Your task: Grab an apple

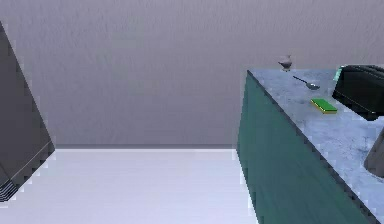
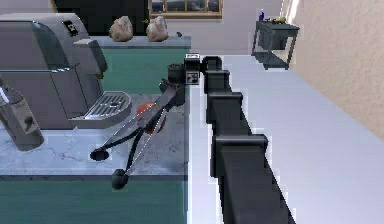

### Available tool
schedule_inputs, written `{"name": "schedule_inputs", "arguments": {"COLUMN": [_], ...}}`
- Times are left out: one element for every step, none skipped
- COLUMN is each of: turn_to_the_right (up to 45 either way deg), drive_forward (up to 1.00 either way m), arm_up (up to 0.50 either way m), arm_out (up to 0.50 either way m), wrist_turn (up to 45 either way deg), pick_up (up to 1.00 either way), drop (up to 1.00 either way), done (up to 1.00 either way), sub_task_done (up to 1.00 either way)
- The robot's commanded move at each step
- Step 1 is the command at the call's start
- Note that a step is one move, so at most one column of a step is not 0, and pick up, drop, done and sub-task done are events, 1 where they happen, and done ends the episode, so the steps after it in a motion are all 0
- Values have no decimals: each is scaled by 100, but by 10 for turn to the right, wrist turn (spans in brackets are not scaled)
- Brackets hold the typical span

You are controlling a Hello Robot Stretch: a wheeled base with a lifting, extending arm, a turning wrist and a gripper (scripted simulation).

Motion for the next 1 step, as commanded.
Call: {"name": "schedule_inputs", "arguments": {"turn_to_the_right": [0], "drive_forward": [0], "arm_up": [0], "arm_out": [0], "wrist_turn": [450], "pick_up": [0], "drop": [0], "done": [0], "sub_task_done": [0]}}
